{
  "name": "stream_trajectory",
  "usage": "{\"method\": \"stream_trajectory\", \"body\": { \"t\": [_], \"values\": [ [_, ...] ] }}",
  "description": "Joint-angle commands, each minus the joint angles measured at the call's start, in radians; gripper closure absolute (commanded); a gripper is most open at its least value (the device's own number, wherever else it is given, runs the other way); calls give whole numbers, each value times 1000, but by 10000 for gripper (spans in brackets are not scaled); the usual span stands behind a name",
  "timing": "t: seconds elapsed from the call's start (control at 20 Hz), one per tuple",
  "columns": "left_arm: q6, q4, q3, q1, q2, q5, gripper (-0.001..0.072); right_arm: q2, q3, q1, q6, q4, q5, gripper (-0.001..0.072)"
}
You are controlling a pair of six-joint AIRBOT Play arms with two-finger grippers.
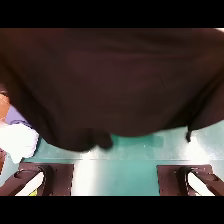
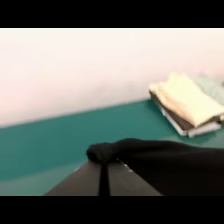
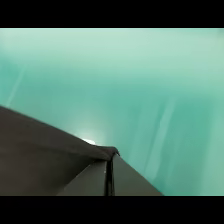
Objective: Fold the shirts.
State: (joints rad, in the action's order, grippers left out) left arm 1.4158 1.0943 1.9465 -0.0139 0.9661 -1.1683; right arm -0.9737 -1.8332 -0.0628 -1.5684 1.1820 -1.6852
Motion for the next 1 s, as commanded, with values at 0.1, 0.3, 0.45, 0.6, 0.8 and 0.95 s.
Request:
{"method": "stream_trajectory", "body": {
  "t": [0.1, 0.3, 0.45, 0.6, 0.8, 0.95],
  "values": [
    [-1, 5, -127, 0, 308, -156, 685, -237, 283, -92, 10, -2, 7, 697],
    [-19, 5, -178, 0, 554, -152, 684, -411, 389, -90, 88, -4, 245, 697],
    [-33, 20, -179, -1, 673, -130, 680, -519, 343, -90, 88, -5, 304, 662],
    [-6, 85, -178, -3, 686, -138, 129, -598, 224, -83, 87, -14, 245, 182],
    [21, 111, -247, -55, 602, -233, 128, -529, 240, -76, 119, -12, 180, 278],
    [19, 144, -546, -82, 423, -182, 128, -378, 421, -73, 123, -12, 186, 278]
  ]
}}
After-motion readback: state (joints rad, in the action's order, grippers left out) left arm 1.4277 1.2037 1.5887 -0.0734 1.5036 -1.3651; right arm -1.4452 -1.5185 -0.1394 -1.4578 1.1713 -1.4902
